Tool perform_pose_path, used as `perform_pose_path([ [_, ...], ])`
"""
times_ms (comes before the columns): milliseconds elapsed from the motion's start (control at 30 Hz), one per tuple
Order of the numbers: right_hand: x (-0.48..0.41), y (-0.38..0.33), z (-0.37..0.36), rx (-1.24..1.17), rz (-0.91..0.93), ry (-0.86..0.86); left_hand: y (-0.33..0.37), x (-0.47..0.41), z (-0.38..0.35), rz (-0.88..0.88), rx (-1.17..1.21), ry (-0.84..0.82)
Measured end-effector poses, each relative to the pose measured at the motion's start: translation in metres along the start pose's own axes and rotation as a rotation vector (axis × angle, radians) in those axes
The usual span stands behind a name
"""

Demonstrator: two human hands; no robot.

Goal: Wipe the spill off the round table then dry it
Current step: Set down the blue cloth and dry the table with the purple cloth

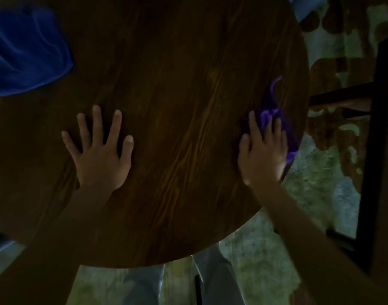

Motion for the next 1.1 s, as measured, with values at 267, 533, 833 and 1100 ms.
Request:
perform_pose_path([
  [267, 0.138, -0.033, -0.025, 0.154, 1.249, -0.359, 0.000, 0.002, 0.000, -0.002, 0.026, -0.001],
  [533, 0.012, 0.004, 0.004, -0.068, -0.147, 0.024, 0.006, 0.004, 0.015, 0.009, 0.012, -0.120],
  [833, 0.127, -0.060, -0.018, 0.060, 1.189, -0.417, -0.018, -0.004, 0.029, -0.084, 0.057, -0.074],
  [1100, -0.051, -0.014, 0.019, -0.064, -0.121, -0.056, -0.044, -0.018, 0.022, 0.060, -0.006, -0.094],
])
Point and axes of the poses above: each hand's wrist, its own x-axis away from the middle knuckle, its own z-axis out of the back of the hand, y = z × x, the point moved 1 cm from there along -x, towards the middle knuckle, and after that the axes turned 5 degrees about -y, right-handed, at the moved point
